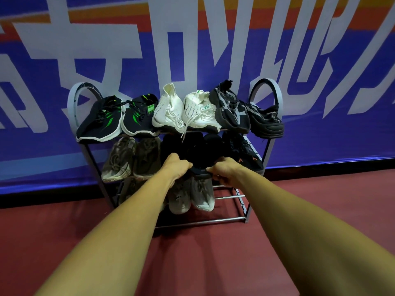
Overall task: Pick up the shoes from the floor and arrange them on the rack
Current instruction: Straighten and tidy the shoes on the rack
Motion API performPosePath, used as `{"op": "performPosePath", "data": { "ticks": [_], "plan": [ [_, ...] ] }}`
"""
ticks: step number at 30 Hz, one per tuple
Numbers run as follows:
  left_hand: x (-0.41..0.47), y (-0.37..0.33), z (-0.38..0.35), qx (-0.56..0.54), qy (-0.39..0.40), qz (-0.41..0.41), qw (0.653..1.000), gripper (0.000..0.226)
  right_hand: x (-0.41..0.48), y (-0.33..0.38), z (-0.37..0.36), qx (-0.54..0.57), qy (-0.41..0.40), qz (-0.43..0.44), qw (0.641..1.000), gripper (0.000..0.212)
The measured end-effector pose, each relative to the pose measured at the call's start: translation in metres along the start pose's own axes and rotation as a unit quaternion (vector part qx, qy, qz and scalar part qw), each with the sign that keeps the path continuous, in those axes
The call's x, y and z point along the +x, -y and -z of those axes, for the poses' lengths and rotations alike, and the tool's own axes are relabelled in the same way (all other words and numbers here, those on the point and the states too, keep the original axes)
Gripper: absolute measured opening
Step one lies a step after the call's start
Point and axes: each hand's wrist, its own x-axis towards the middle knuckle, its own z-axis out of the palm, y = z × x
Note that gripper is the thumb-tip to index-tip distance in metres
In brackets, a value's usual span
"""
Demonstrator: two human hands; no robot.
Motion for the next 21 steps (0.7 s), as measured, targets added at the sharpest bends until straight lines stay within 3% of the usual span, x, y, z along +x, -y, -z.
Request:
{"op": "performPosePath", "data": {
  "ticks": [5, 9, 13, 15, 18, 21],
  "plan": [
    [0.005, 0.003, 0.002, 0.007, 0.017, -0.029, 0.999, 0.048, 0.007, -0.001, -0.007, -0.027, -0.007, -0.025, 0.999, 0.009],
    [0.005, 0.005, -0.003, 0.012, 0.049, -0.04, 0.998, 0.059, 0.012, -0.001, -0.016, -0.038, -0.03, -0.011, 0.999, 0.026],
    [0.004, 0.005, -0.008, 0.065, 0.053, -0.04, 0.996, 0.069, 0.009, 0.001, -0.017, -0.145, -0.093, 0.024, 0.985, 0.031],
    [0.0, 0.004, -0.007, 0.054, 0.071, -0.054, 0.995, 0.087, 0.004, 0.003, -0.012, -0.186, -0.113, 0.029, 0.975, 0.032],
    [-0.008, 0.003, -0.005, 0.104, 0.09, -0.064, 0.988, 0.114, -0.011, 0.004, -0.006, -0.238, -0.077, 0.018, 0.968, 0.033],
    [-0.014, 0.004, -0.005, 0.185, 0.07, -0.078, 0.977, 0.112, -0.022, 0.003, -0.002, -0.2, 0.018, 0.002, 0.98, 0.037]
  ]
}}
